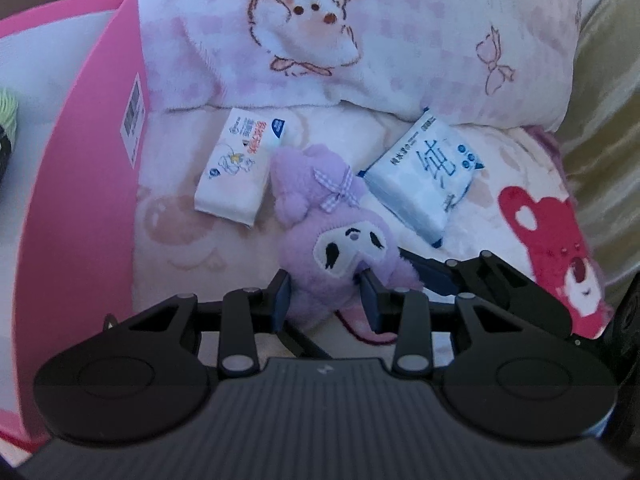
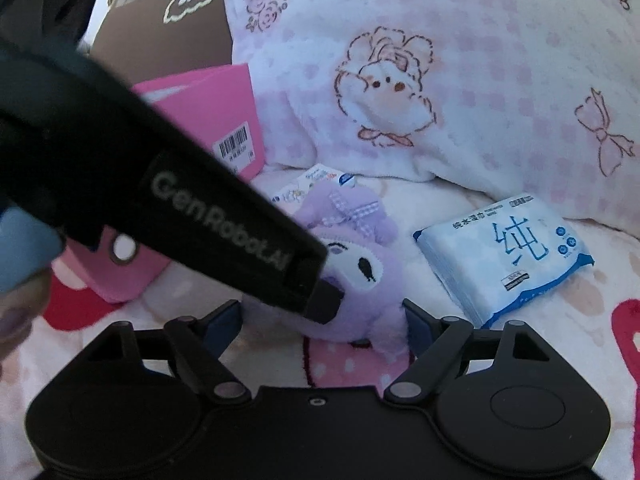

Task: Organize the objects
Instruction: 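Lift the purple plush toy with the left gripper and carry it toward the pink box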

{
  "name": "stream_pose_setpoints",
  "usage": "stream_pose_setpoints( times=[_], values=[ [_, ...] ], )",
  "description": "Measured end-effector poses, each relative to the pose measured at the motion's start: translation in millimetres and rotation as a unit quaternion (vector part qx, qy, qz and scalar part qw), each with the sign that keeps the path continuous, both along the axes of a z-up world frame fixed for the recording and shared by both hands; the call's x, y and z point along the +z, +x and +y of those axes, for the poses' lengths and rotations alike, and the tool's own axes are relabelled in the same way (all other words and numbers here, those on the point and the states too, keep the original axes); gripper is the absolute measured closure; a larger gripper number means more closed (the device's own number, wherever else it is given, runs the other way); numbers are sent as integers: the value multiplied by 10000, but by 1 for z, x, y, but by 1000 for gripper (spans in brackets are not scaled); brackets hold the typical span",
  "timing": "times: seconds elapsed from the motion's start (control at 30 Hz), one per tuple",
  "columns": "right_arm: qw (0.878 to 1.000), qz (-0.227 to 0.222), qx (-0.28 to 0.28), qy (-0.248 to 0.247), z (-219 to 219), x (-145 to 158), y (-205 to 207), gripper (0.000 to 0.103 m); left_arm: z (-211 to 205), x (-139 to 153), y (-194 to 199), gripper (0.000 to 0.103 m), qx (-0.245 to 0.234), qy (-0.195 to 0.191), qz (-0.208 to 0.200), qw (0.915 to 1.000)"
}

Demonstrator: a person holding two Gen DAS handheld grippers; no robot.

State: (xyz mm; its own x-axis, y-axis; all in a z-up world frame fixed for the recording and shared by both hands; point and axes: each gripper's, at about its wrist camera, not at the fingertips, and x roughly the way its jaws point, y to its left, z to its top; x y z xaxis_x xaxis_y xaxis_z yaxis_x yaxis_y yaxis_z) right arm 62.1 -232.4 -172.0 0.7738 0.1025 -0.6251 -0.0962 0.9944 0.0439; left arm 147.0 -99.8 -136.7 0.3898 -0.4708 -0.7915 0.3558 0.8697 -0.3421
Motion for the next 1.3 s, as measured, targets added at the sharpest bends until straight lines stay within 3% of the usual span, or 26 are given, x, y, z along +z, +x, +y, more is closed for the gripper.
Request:
stream_pose_setpoints(
  times=[0.1, 0.2, 0.33, 0.53, 0.6, 0.8, 0.9, 0.97, 1.1, 1.3],
  values=[
    [9995, 288, 10, 86, -4, 14, -12, 17, 1, 2, -5, 67, -55, -200, 399, 9990],
    [9994, 301, 59, 179, -11, 28, -33, 15, 1, 7, -16, 66, -135, -423, 638, 9970],
    [9981, 545, 232, 180, -14, 29, -41, 15, -7, 3, -27, 66, -236, -272, 849, 9957],
    [9971, 740, 22, 190, -20, 12, -31, 15, -18, -5, -31, 63, -331, 267, 596, 9973],
    [9973, 734, 13, 26, -18, 6, -32, 13, -16, -4, -29, 63, -283, 241, 521, 9979],
    [9986, 458, 128, 224, -16, 7, -33, 13, -9, -3, -23, 59, -170, -57, 401, 9990],
    [9992, 396, 98, 3, -9, 3, -31, 14, -8, -9, -21, 62, -109, -222, 466, 9986],
    [9983, 504, -16, -281, -4, 0, -28, 21, -10, -14, -21, 63, -60, -188, 603, 9980],
    [9974, 522, -87, -481, 1, 2, -29, 22, -12, -16, -22, 64, -32, -187, 563, 9982],
    [9977, 626, -173, -185, -8, -8, -21, 24, -14, -21, -24, 64, 51, -283, 582, 9979]
  ],
)
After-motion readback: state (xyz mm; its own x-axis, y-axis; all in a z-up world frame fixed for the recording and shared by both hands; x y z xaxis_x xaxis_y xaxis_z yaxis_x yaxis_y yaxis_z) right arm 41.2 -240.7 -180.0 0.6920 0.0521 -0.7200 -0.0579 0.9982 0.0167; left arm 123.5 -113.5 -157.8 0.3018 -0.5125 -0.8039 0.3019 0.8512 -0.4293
